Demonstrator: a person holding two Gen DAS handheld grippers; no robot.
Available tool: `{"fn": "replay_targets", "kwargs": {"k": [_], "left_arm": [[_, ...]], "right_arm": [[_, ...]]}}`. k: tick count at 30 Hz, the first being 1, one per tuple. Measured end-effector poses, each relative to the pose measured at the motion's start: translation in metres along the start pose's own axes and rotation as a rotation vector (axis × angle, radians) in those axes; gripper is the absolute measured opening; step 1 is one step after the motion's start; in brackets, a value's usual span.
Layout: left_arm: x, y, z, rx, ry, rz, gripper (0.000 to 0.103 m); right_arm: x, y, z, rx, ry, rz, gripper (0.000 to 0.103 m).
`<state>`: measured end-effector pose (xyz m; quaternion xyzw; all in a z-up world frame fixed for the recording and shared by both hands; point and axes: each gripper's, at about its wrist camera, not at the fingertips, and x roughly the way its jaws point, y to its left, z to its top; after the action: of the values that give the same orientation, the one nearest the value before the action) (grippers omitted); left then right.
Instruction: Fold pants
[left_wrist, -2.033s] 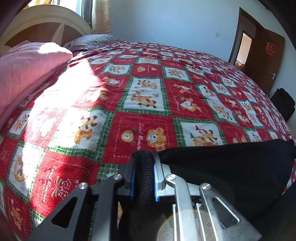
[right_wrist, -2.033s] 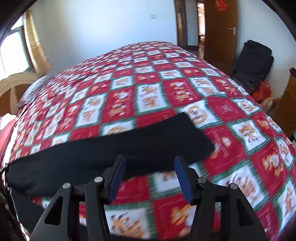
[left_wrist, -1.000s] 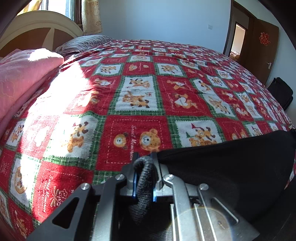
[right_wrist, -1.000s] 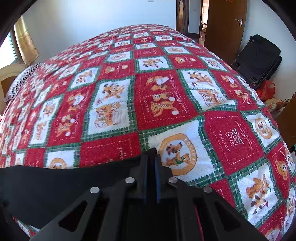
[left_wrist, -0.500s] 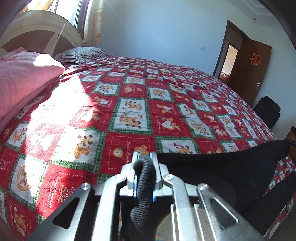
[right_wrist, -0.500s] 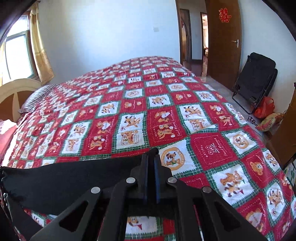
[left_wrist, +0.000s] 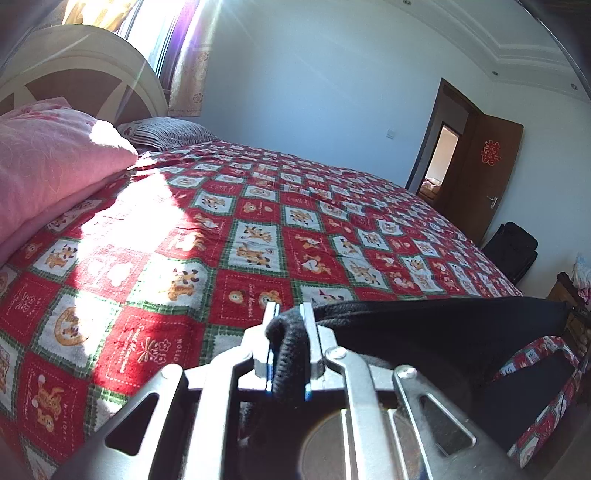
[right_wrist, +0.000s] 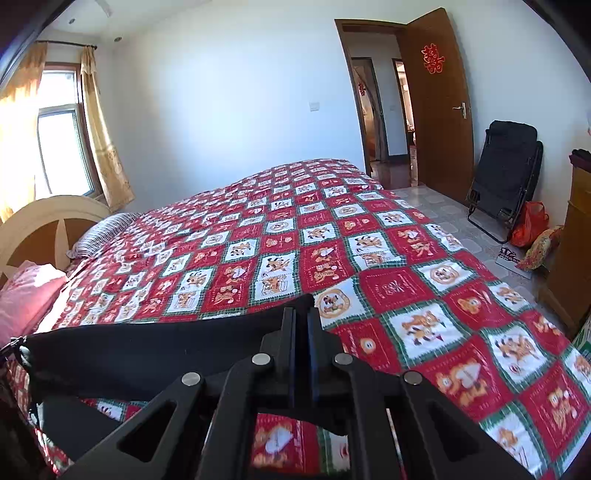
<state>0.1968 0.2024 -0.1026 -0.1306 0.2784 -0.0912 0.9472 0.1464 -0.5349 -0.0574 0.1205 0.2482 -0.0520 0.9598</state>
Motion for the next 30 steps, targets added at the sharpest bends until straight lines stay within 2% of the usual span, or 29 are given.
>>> {"fn": "replay_targets", "kwargs": {"k": [8,15,19,22,23,25,30], "left_arm": [[-0.037,0.002,-0.037,0.030,-0.046,-0.074,0.012],[-0.047,0.006,-0.085,0.069,0.002,-0.083,0.013],[-0.048,0.016,-0.104,0.053,0.027,-0.085,0.020],[-0.056,0.020,-0.110,0.050,0.020,-0.085,0.030],[-0.059,0.022,-0.111,0.047,0.016,-0.082,0.041],[-0.063,0.027,-0.112,0.038,0.007,-0.070,0.055],[-0.072,0.037,-0.119,0.037,0.019,-0.062,0.066]], "right_arm": [[-0.043,-0.021,-0.039,0.029,0.025,0.005,0.005],[-0.054,-0.039,-0.082,0.026,0.101,-0.025,0.005],[-0.057,-0.045,-0.098,0.028,0.138,-0.024,0.005],[-0.064,-0.049,-0.106,0.023,0.147,-0.025,0.005],[-0.065,-0.049,-0.107,0.012,0.156,-0.027,0.005],[-0.068,-0.046,-0.110,-0.018,0.169,-0.033,0.005],[-0.082,-0.042,-0.113,-0.063,0.174,-0.048,0.006]]}}
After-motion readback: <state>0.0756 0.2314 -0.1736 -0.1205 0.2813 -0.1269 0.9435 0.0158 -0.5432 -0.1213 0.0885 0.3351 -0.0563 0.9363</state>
